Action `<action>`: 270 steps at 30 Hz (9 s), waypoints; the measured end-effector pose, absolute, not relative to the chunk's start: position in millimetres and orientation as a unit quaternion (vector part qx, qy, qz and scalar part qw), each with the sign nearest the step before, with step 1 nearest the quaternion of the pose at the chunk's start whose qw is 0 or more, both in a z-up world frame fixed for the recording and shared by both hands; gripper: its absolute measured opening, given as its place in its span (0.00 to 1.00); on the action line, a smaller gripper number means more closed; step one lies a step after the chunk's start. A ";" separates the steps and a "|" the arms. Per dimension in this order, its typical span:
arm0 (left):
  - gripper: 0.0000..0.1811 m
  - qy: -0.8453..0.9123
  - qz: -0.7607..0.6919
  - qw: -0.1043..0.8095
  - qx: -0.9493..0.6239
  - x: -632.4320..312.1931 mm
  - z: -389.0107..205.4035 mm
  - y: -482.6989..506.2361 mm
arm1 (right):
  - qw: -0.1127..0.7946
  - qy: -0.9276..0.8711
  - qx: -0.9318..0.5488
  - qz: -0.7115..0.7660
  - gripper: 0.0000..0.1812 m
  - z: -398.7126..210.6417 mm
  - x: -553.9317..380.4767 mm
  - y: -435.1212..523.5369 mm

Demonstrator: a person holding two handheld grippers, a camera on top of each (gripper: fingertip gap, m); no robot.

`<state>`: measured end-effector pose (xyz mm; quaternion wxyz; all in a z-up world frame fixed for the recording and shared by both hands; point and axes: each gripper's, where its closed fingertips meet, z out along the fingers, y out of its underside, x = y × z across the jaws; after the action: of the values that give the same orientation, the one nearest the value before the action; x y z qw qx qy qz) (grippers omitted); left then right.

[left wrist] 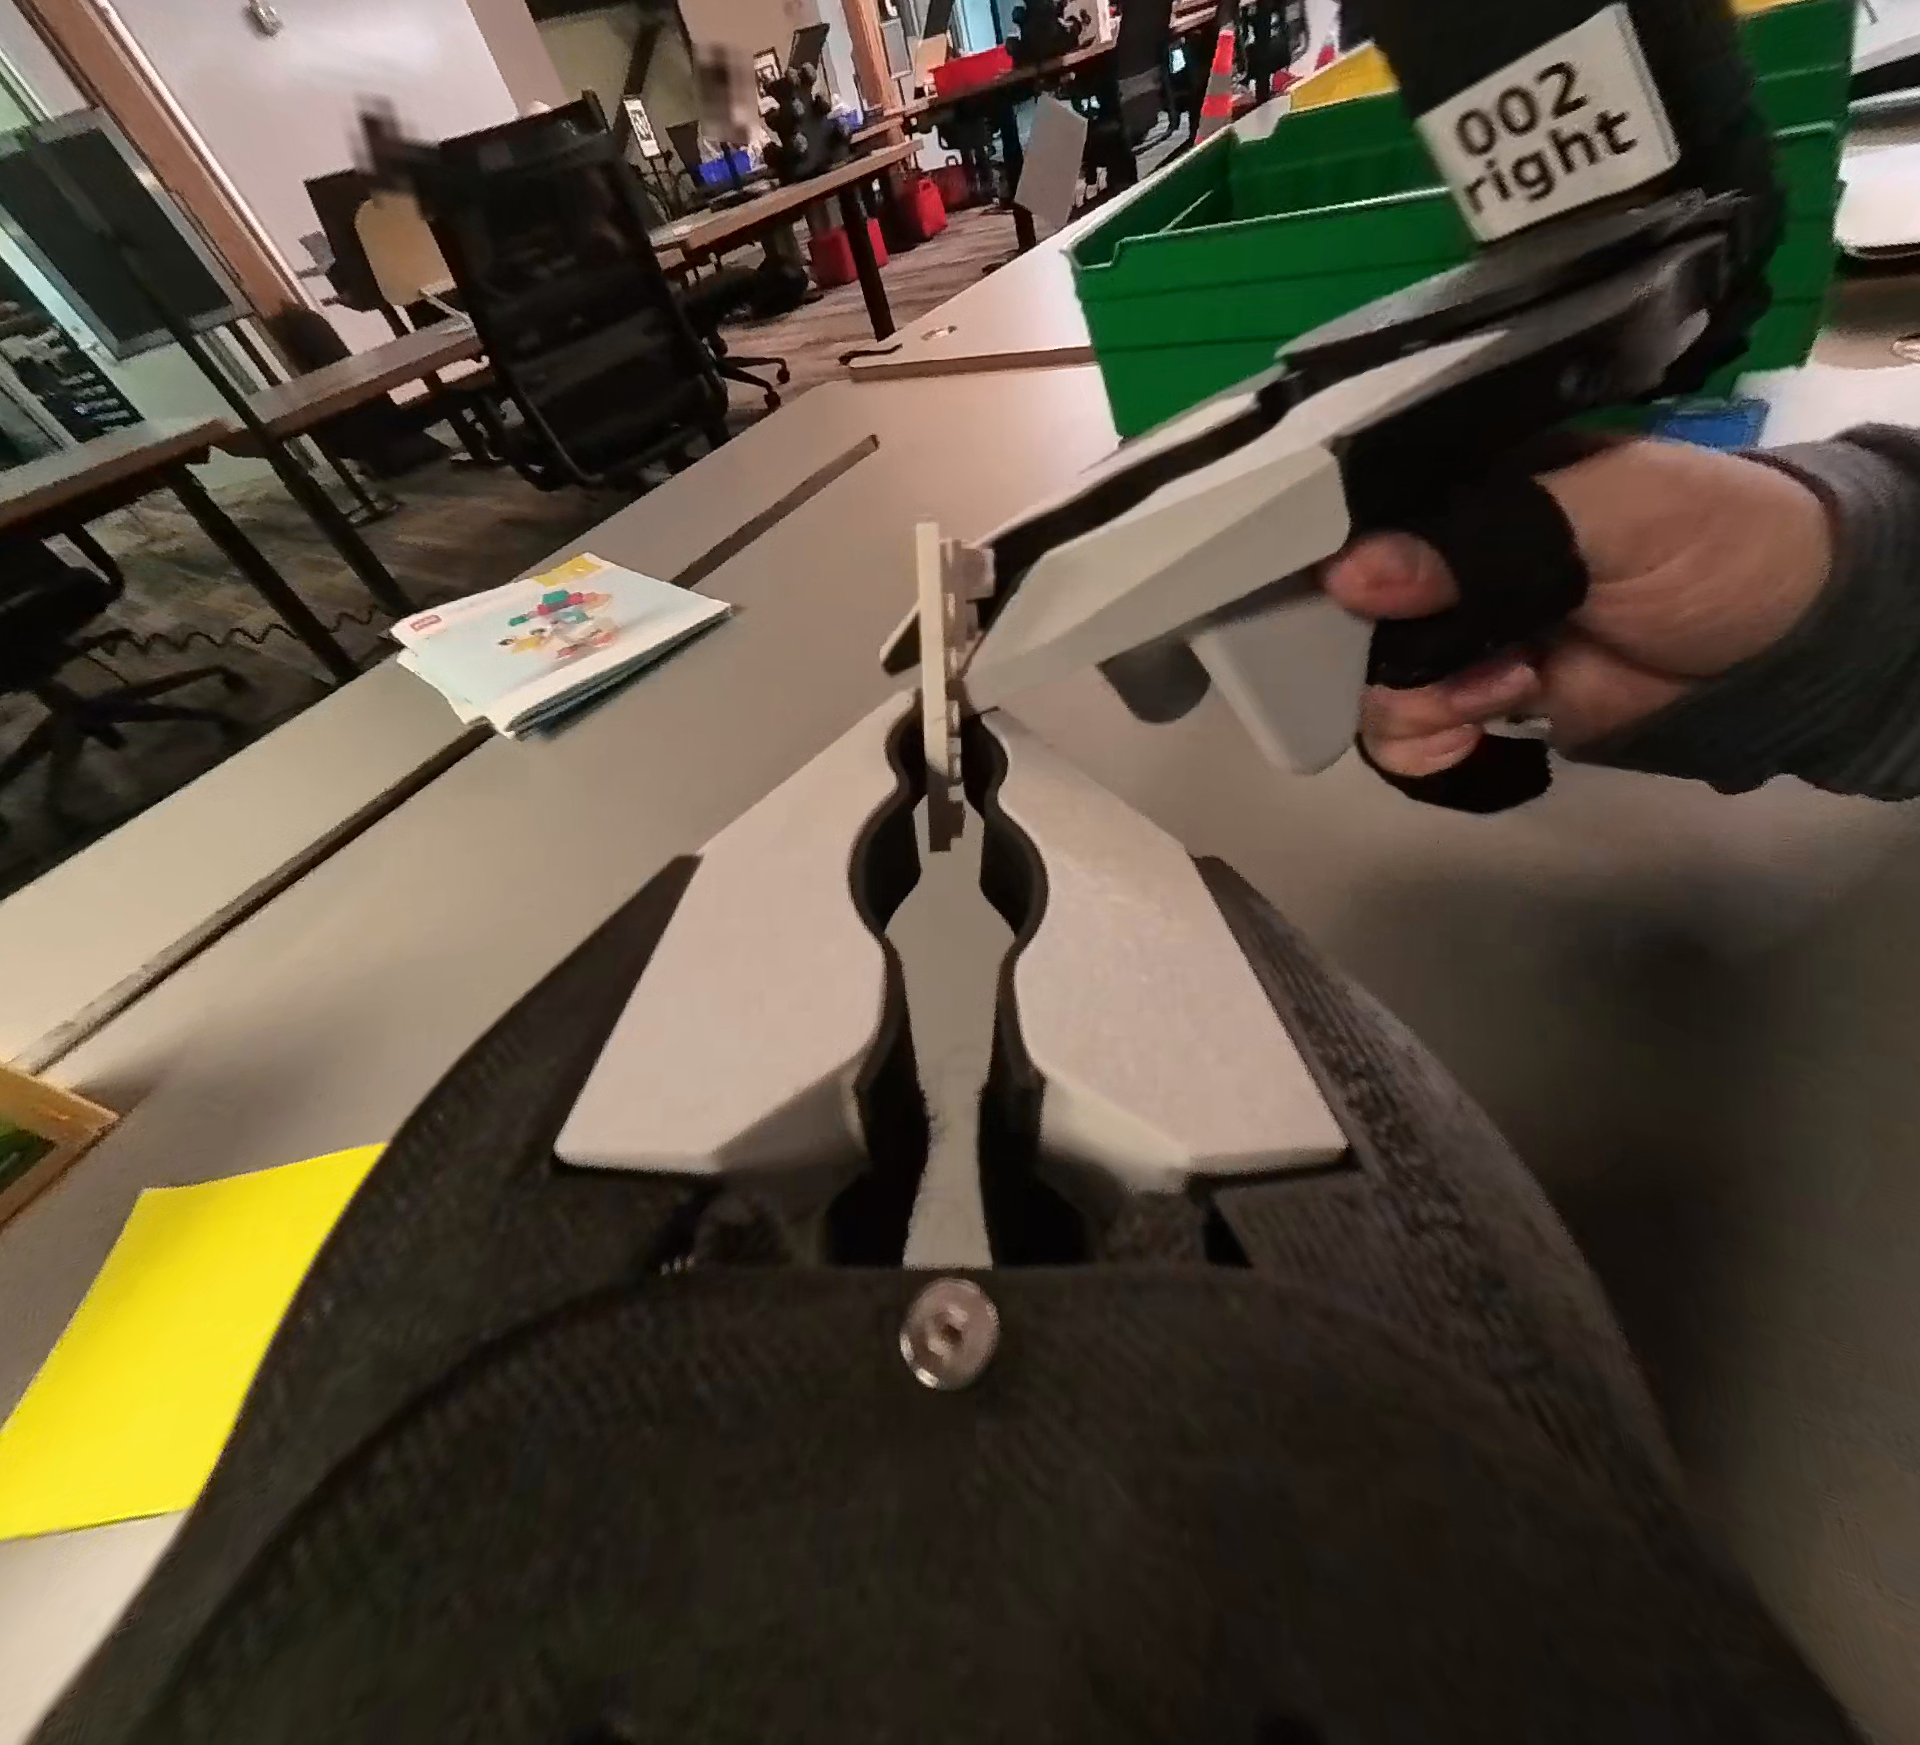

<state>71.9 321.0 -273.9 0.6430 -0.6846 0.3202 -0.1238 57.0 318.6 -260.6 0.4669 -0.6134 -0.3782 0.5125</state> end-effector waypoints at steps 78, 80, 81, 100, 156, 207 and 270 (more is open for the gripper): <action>0.02 0.257 -0.233 0.462 -0.816 71.1 -329.4 315.7 | 0.562 -0.598 -0.543 0.177 0.02 -294.5 64.8 313.4; 0.02 0.256 -0.229 0.468 -0.814 71.8 -327.9 316.2 | 0.558 -0.581 -0.559 0.196 0.02 -293.7 63.4 313.7; 0.02 0.256 -0.219 0.476 -0.812 70.8 -326.7 317.5 | 0.554 -0.563 -0.572 0.220 0.02 -291.6 62.7 313.8; 0.02 0.337 0.006 0.560 -0.757 62.4 -310.0 329.2 | 0.433 -0.355 -0.663 0.496 0.01 -282.5 64.3 320.6; 0.02 0.317 -0.068 0.565 -0.759 61.0 -308.3 315.1 | 0.478 -0.397 -0.631 0.464 0.01 -281.2 57.7 304.8; 0.02 0.307 -0.153 0.522 -0.781 57.2 -305.6 305.7 | 0.660 -0.593 -0.455 0.075 0.16 -277.0 55.1 301.4; 0.27 -0.114 0.054 0.284 -0.950 -246.0 -303.9 161.2 | 0.669 -0.518 -0.516 0.135 0.00 -284.9 93.4 344.6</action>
<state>-246.0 161.2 -303.9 0.2845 -0.9504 -0.1137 0.0542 93.4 344.6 -284.9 0.6687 -0.5165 -0.5176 0.1351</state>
